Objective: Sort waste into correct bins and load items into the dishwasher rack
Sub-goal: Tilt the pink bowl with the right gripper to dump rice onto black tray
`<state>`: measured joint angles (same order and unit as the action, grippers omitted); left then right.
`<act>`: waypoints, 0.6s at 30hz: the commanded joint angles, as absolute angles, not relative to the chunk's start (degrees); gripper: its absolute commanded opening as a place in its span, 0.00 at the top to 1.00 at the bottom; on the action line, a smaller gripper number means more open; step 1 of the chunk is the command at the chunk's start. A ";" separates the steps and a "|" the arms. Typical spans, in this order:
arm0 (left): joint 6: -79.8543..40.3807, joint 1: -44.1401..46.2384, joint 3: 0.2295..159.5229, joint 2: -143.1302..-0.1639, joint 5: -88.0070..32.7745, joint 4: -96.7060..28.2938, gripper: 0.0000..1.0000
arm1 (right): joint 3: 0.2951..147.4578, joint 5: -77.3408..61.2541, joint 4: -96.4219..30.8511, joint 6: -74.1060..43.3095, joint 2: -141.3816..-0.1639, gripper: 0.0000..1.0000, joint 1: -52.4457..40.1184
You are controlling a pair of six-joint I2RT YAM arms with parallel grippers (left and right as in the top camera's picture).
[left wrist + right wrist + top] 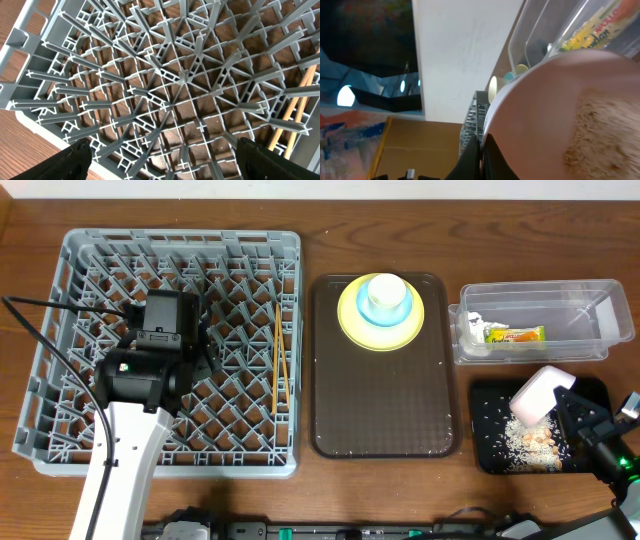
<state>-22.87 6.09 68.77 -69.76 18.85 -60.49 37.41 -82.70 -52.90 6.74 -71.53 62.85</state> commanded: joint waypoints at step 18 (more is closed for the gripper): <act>-23.20 5.85 68.47 -69.87 20.01 -60.80 0.07 | 37.28 -89.34 -52.75 3.25 -71.53 0.99 63.37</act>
